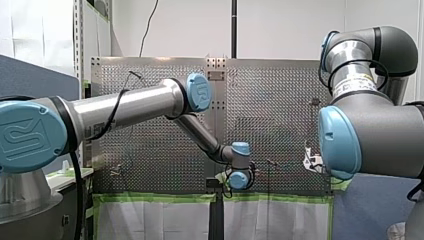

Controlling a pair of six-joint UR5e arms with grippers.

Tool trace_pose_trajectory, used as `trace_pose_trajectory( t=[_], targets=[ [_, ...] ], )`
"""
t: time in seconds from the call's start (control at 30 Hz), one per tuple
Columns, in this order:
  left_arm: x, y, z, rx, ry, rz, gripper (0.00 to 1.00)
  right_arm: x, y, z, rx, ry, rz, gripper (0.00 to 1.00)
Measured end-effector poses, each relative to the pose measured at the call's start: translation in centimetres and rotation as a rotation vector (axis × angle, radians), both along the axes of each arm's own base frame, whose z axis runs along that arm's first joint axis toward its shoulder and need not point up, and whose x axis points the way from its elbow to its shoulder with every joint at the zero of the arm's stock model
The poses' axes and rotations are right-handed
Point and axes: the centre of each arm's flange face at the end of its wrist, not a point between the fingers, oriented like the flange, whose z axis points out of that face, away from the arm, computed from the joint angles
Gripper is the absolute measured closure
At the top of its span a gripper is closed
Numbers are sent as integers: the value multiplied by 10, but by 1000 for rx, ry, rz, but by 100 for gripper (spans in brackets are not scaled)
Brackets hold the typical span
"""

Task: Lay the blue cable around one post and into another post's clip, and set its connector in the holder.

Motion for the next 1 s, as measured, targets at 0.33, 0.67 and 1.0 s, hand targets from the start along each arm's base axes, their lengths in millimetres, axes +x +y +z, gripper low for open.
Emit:
trace_pose_trajectory(
  t=[0.33, 0.67, 1.0],
  targets=[
    [15, 11, 3, -10, -3, 30, 100, -1, -9, 0, -13, 0, 0, 100],
    [17, 18, -4, -1, 9, 8, 100, -2, -8, -18, 53, 26, 3, 100],
    [10, 12, 7, 37, -3, -87, 21, -1, -7, -21, 67, 30, 3, 100]
  ],
)
